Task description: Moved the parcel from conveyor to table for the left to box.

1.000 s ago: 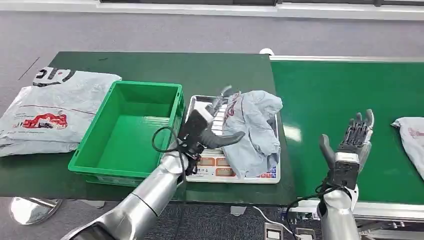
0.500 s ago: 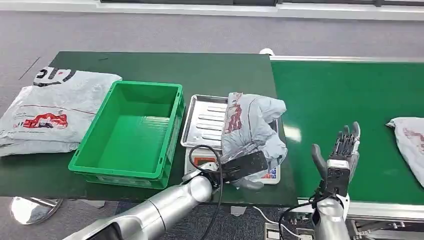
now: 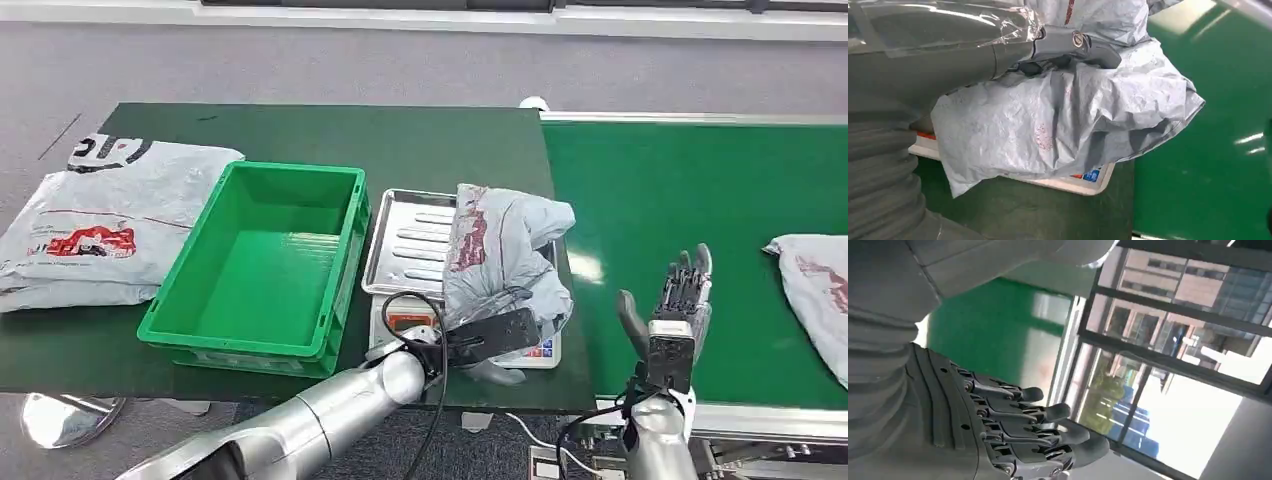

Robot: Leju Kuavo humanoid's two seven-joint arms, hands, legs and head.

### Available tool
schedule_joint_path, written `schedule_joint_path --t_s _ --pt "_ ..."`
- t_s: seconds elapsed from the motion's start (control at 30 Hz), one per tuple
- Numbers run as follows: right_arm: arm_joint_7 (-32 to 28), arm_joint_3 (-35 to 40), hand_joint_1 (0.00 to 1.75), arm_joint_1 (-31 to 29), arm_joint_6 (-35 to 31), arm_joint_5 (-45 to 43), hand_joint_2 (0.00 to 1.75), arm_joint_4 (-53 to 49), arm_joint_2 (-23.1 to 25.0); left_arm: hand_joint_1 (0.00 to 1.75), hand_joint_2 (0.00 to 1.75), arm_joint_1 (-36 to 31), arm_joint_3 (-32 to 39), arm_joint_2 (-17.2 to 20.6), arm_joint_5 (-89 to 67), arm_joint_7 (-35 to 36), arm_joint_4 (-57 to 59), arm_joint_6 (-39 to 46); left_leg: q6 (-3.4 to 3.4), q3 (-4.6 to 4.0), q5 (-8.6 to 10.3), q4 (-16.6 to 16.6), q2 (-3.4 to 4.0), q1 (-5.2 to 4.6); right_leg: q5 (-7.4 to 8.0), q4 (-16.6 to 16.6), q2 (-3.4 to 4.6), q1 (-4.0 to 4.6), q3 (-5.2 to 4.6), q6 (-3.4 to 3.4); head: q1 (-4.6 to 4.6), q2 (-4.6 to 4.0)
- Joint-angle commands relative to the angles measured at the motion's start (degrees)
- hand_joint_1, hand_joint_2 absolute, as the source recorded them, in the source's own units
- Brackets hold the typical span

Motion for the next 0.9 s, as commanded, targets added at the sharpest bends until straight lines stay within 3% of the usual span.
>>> schedule_joint_path --t_s 0.03,0.13,0.17,0.23,0.33,0.47,0.53,0.57,0.63,0.9 --pt "0.09 -2.33 0.00 -2.59 16.85 -3.94 1.75 9.15 -0.49 0.00 1.75 -1.32 -7.22 1.20 2.95 1.66 6.08 -5.26 -0.01 0.28 -0.01 -0.16 0.12 0.05 0.05 -0.21 0.13 0.05 0.28 -0.04 0.00 0.00" --pt "0.09 -1.72 0.00 -2.34 16.36 -1.45 1.75 9.28 -0.24 0.00 1.75 -0.94 -5.64 1.20 3.76 1.33 7.29 -3.93 0.00 0.34 0.00 -0.19 0.14 0.05 0.05 -0.25 0.14 0.05 0.37 -0.01 0.00 0.00" --pt "0.09 -3.82 0.00 -2.87 18.04 -3.76 1.75 9.67 0.80 1.75 1.75 -0.49 -3.30 1.20 1.68 -3.86 8.04 7.14 0.01 0.30 -0.02 -0.13 0.10 0.03 0.02 -0.17 0.08 0.03 0.33 0.01 0.00 0.00" --pt "0.09 -5.23 0.00 -2.81 19.25 -3.50 1.75 8.99 1.32 1.75 1.75 -0.92 -2.03 1.35 -1.35 -5.76 9.05 12.51 0.01 0.37 -0.01 -0.18 0.13 0.05 0.05 -0.24 0.09 0.05 0.42 0.00 0.00 0.00" --pt "0.24 -6.42 0.00 -2.51 20.02 -2.32 1.75 7.37 2.47 1.75 1.75 -0.55 1.09 1.64 -10.08 -7.41 7.38 33.09 0.00 0.31 0.00 -0.15 0.17 0.05 0.07 -0.20 0.13 0.06 0.35 -0.02 0.00 0.00" --pt "0.45 -6.06 0.00 -2.77 19.14 -2.36 1.75 7.84 2.54 1.75 1.75 0.34 9.06 1.76 -15.61 -12.96 4.94 41.09 0.00 0.16 -0.01 -0.03 0.09 0.02 0.02 -0.04 0.04 0.02 0.15 -0.01 0.02 0.00" --pt "0.21 -5.69 0.00 -2.73 18.75 -2.67 1.75 8.20 2.41 1.75 1.75 1.85 17.45 1.26 -21.98 -15.11 3.56 41.09 -0.02 0.23 0.00 -0.11 0.08 0.09 0.03 -0.16 0.04 0.09 0.26 -0.05 0.00 0.00" --pt "0.09 -5.48 0.00 -2.76 18.52 -2.85 1.75 8.55 2.40 1.75 1.75 3.97 25.99 1.20 -30.11 -16.84 0.41 41.09 0.00 0.29 0.05 -0.19 0.08 0.07 0.05 -0.22 0.04 0.07 0.30 -0.05 0.02 0.00" --pt "0.09 -5.25 0.00 -3.09 18.30 -3.03 1.75 9.05 2.38 1.75 1.75 5.50 31.67 1.20 -33.82 -18.96 -2.51 41.09 0.05 0.23 0.00 -0.08 0.11 0.00 0.01 -0.08 0.09 0.01 0.24 0.01 0.00 0.00" --pt "0.09 -4.79 0.00 -3.41 18.03 -3.47 1.75 9.64 2.28 1.75 1.75 9.17 40.96 1.20 -38.62 -24.44 -9.83 41.09 0.02 0.17 0.00 -0.08 0.14 0.05 0.03 -0.10 0.15 0.05 0.17 -0.01 0.00 0.00"
